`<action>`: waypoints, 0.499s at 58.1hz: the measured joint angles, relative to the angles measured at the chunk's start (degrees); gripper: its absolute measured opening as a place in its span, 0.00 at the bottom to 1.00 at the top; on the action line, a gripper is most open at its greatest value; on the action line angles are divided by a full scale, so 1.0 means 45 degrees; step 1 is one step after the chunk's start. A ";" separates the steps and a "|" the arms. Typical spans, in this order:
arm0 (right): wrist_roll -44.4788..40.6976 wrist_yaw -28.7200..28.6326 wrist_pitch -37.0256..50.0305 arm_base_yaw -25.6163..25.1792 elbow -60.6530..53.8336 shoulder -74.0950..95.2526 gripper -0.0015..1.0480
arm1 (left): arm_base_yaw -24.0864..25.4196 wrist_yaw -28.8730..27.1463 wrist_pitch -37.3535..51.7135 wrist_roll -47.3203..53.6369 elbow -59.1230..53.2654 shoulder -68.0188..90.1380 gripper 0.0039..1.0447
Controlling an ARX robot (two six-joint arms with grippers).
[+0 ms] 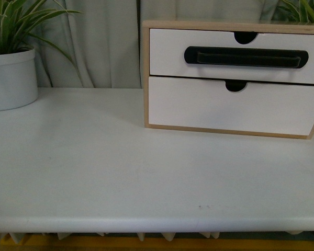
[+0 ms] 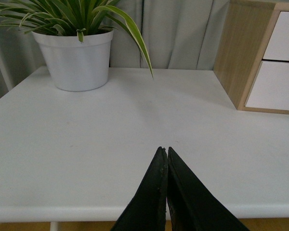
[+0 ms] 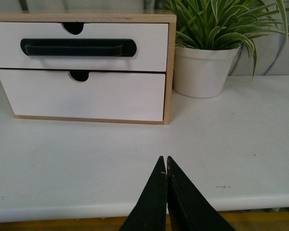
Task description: Close drawer sideways
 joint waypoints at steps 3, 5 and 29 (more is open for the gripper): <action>0.0000 0.0000 -0.0087 0.0000 -0.0049 -0.0136 0.01 | 0.0000 -0.0005 -0.0233 0.0005 0.0000 -0.0248 0.04; 0.0000 0.0000 -0.0073 0.0000 -0.0126 -0.0243 0.01 | 0.0000 -0.0005 -0.0350 0.0000 0.0000 -0.0393 0.04; 0.0010 -0.0010 -0.2045 0.0000 -0.0457 -0.2555 0.01 | 0.0000 0.0010 -0.3405 -0.0019 0.0005 -0.3041 0.04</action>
